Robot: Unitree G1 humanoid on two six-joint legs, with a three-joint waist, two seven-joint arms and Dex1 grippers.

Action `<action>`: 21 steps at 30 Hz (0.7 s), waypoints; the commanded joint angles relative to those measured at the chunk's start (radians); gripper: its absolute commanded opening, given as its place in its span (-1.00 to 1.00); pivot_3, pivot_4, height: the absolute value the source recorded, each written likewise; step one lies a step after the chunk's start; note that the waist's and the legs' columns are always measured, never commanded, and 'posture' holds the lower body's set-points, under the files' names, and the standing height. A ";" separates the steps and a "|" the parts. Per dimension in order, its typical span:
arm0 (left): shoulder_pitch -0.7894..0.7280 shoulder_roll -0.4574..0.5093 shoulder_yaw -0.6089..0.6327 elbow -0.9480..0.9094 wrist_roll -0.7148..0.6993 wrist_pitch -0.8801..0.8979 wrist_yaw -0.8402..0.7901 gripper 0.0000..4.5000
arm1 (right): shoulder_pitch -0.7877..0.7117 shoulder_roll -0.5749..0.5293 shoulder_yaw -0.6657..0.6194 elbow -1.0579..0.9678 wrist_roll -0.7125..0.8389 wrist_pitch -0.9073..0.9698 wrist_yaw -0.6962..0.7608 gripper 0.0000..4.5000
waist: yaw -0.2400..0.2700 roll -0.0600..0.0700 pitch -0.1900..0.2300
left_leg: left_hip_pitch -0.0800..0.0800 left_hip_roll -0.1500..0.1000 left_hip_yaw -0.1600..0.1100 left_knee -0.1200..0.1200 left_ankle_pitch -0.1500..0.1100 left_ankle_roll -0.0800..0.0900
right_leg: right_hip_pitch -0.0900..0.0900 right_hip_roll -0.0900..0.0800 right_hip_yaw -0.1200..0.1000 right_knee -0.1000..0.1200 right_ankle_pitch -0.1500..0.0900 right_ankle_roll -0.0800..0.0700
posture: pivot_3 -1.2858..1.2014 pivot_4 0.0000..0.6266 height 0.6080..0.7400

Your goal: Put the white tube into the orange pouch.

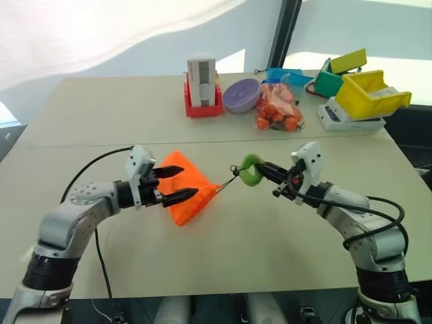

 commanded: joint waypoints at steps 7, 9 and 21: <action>-0.065 -0.067 -0.043 0.086 0.067 -0.068 -0.040 0.98 | -0.003 -0.010 0.007 -0.103 0.061 -0.078 0.056 -1.00 | 0.000 0.000 0.000 | 0.000 0.000 0.000 0.000 0.000 0.000 | 0.000 0.000 0.000 0.000 0.000 0.000 | 0.03 -0.52 1.00; -0.064 -0.071 -0.045 0.089 0.072 -0.068 -0.045 0.98 | 0.002 -0.015 0.010 -0.127 0.069 -0.096 0.073 -1.00 | 0.001 0.000 0.000 | 0.000 0.000 0.000 0.000 0.000 0.000 | 0.000 0.000 0.000 0.000 0.000 0.000 | 0.03 -0.52 1.00; -0.035 -0.085 -0.041 0.061 0.072 -0.058 -0.049 0.98 | -0.001 -0.095 0.068 -0.074 -0.165 -0.332 0.060 -1.00 | 0.001 0.000 0.000 | 0.000 0.000 0.000 0.001 0.000 0.000 | 0.000 0.000 0.000 0.000 0.000 0.000 | 0.03 -0.52 1.00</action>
